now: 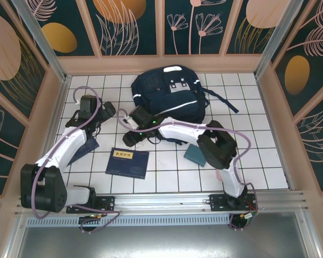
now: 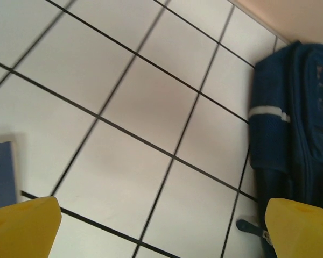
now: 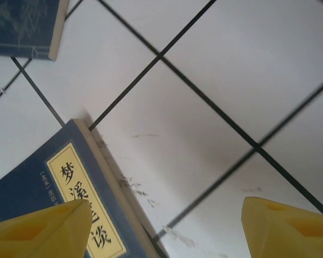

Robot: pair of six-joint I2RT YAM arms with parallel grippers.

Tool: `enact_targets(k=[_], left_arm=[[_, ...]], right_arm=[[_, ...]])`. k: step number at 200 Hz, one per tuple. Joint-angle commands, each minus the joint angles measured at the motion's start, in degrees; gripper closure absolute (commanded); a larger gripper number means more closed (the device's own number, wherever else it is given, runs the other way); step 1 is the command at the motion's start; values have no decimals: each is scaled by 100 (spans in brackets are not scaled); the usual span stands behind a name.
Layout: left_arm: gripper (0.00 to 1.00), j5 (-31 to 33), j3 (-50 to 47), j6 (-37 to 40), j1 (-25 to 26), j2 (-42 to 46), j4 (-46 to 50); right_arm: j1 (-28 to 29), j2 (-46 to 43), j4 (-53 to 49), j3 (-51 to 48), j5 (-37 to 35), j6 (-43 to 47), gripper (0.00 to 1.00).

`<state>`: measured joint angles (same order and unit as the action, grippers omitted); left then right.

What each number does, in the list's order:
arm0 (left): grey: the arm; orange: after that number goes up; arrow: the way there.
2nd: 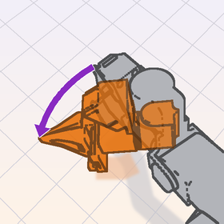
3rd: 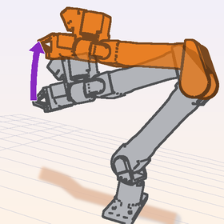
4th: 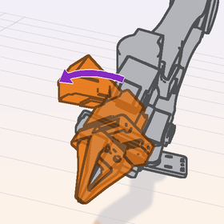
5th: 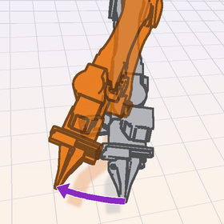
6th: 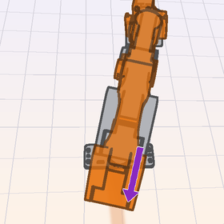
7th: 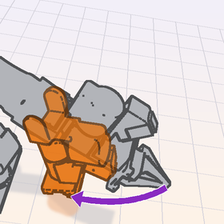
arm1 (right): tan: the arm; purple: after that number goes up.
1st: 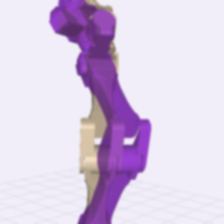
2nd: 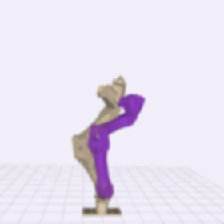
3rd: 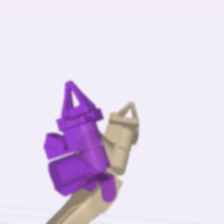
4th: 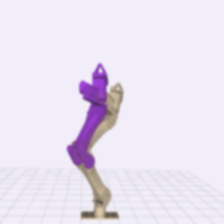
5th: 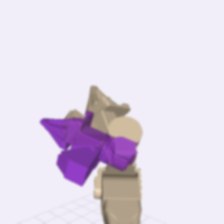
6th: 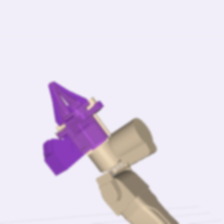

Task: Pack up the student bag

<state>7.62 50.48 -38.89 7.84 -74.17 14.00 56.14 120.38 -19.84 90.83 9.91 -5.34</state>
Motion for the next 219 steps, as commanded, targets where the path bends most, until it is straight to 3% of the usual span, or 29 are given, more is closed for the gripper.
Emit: enact_targets(k=[1,85,107,126,154,178,219], left_arm=[[1,219,-97,-187,-115,222,24],[1,232,-141,-348,-201,220,66],[2,190,-152,-372,-203,210,109],[1,88,-166,-412,-206,201,180],[1,-266,-303,-560,-203,253,308],[3,-921,-617,-733,-199,331,306],[18,-2222,-1477,-1158,-173,351,-232]], right_arm=[[187,379,-770,608,65,584,26],[557,1219,-1285,1220,-1048,783,25],[439,1297,-1342,1231,-1676,436,26],[126,1229,-1384,1155,-1804,-168,29],[-429,854,-1066,607,-1470,-1191,35],[-805,499,-619,38,-396,-1682,39],[-857,42,-326,-421,255,-1973,41]])
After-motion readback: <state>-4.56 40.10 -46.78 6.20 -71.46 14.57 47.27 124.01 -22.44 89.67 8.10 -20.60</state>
